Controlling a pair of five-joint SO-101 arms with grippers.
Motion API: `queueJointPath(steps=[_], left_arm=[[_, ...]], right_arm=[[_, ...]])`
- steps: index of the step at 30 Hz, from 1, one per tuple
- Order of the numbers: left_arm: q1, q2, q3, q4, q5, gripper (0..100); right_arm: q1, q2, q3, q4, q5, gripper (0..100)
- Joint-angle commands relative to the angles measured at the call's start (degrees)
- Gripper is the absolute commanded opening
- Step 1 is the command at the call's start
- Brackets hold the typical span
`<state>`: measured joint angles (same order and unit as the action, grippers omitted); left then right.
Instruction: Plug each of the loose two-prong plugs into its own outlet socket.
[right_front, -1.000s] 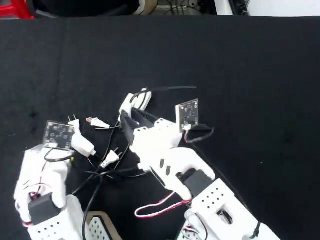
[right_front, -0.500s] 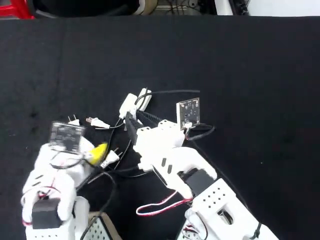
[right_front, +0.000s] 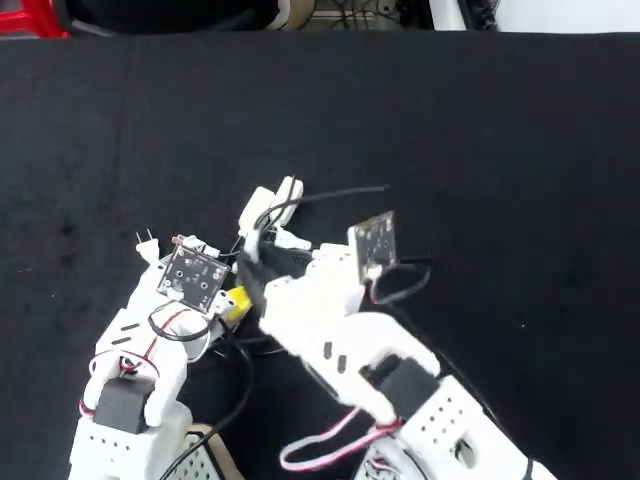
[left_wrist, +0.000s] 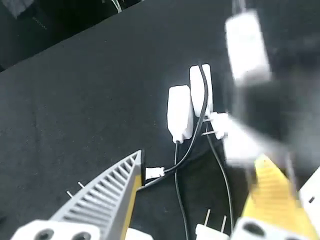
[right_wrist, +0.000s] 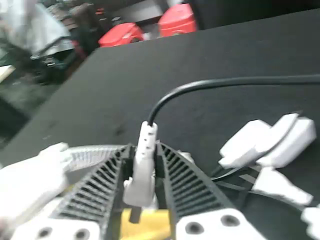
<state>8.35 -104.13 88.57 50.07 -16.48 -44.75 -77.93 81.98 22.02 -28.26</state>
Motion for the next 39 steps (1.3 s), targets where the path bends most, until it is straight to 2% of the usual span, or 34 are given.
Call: queueJointPath(steps=[1,4,12,20,27,32,39], left_arm=[[0.6,-0.3,-3.4,-0.2,4.7,33],[0.0,-0.3,-4.7,0.7,6.3,33],[-7.1,-0.3,-4.7,-0.6,6.8,33],[-7.3,-0.3,-5.0,-0.6,6.8,33],[-7.3,-0.3,-3.7,-0.7,6.3,33],[-7.2,-0.3,-1.5,-3.3,6.3,33],[-6.8,-0.3,-1.6,-3.0,6.3,33]], right_arm=[[-4.0,-3.4,-2.5,1.9,0.3,1.1],[-4.2,-3.6,-2.1,2.4,0.3,1.1],[-4.2,-3.6,-2.1,3.2,1.0,1.1],[-4.3,-3.6,-4.4,8.5,2.5,1.1],[-4.3,-3.6,-6.6,13.4,10.5,1.1],[-4.3,-3.5,-10.2,20.0,11.1,1.1],[-6.4,-1.6,-10.9,20.8,11.1,1.1]])
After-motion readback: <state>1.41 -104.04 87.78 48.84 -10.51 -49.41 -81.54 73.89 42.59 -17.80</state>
